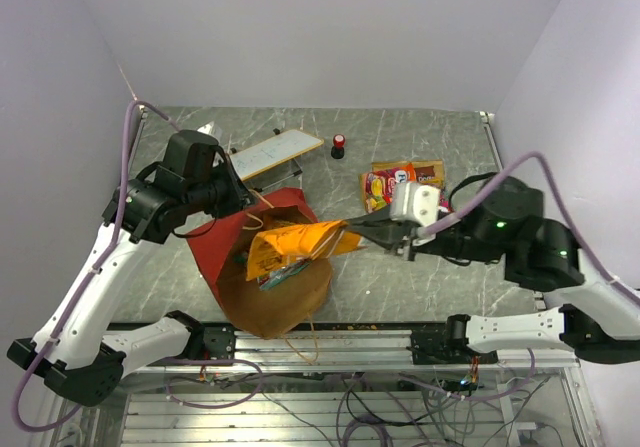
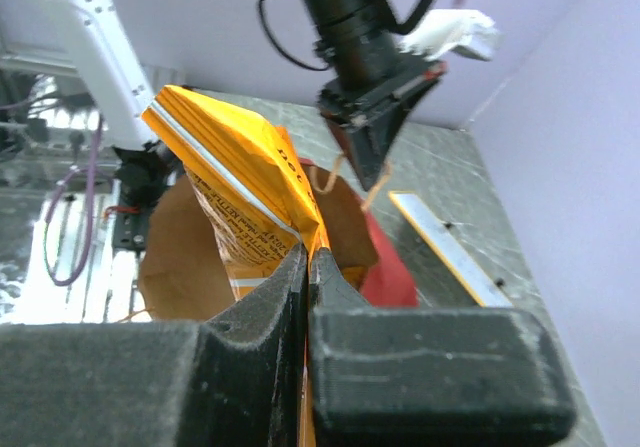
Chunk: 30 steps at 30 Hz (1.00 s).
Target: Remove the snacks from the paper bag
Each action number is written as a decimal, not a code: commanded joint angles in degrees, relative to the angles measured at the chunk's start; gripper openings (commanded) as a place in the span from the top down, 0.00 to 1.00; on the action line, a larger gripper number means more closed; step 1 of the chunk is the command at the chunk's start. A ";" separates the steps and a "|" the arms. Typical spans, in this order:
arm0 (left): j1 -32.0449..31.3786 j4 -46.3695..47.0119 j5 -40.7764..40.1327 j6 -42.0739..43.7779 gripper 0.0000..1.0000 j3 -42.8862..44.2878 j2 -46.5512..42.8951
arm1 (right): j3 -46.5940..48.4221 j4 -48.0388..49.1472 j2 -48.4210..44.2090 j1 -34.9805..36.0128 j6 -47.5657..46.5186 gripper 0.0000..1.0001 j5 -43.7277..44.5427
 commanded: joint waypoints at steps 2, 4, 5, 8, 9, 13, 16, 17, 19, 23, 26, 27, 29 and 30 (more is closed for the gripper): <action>0.37 1.50 -0.18 1.11 0.93 -1.85 -0.32 | 8.88 -8.06 -1.55 0.11 -3.50 1.00 14.32; 0.36 2.04 0.08 0.88 0.93 -2.80 -0.74 | 10.43 -8.87 -0.87 0.11 -6.64 1.00 20.92; 0.37 2.22 0.27 0.84 0.93 -3.24 -0.79 | 10.71 -9.06 -0.07 0.11 -8.60 1.00 24.34; 0.36 2.10 0.88 0.89 0.93 -4.36 -1.08 | 5.90 -2.62 0.58 0.11 -15.77 1.00 38.06; 0.36 2.04 1.04 0.92 0.93 -4.68 -1.14 | 2.71 2.75 0.02 0.05 -19.43 1.00 41.53; 0.40 1.95 1.67 0.58 0.93 -5.37 -1.72 | -5.98 17.68 -0.18 -5.51 -28.65 1.00 42.74; 0.36 2.10 1.69 0.59 0.93 -5.19 -1.79 | -6.68 16.74 3.03 -19.00 -27.21 1.00 32.27; 0.40 1.96 1.71 0.75 0.93 -4.84 -1.61 | -6.78 16.13 4.09 -24.71 -26.05 1.00 28.09; 0.36 1.45 1.60 1.35 0.93 -3.74 -1.07 | -8.43 17.23 5.96 -32.35 -26.07 1.00 20.53; 0.36 0.76 1.70 2.58 0.93 -1.51 0.27 | -11.02 22.86 10.70 -46.26 -24.98 1.00 6.80; 0.36 0.30 1.59 3.39 0.93 -0.73 0.58 | -9.37 25.07 15.23 -52.55 -24.19 1.00 -0.01; 0.37 -0.05 1.28 3.65 0.93 -0.59 0.60 | -9.56 26.77 16.02 -53.82 -24.95 1.00 -1.93; 0.36 -0.48 0.72 4.12 0.93 -0.36 0.39 | -10.21 29.46 17.74 -56.08 -26.96 1.00 -4.60; 0.37 -0.57 0.45 4.35 0.93 -0.24 0.16 | -10.24 30.11 18.81 -56.95 -27.91 1.00 -5.37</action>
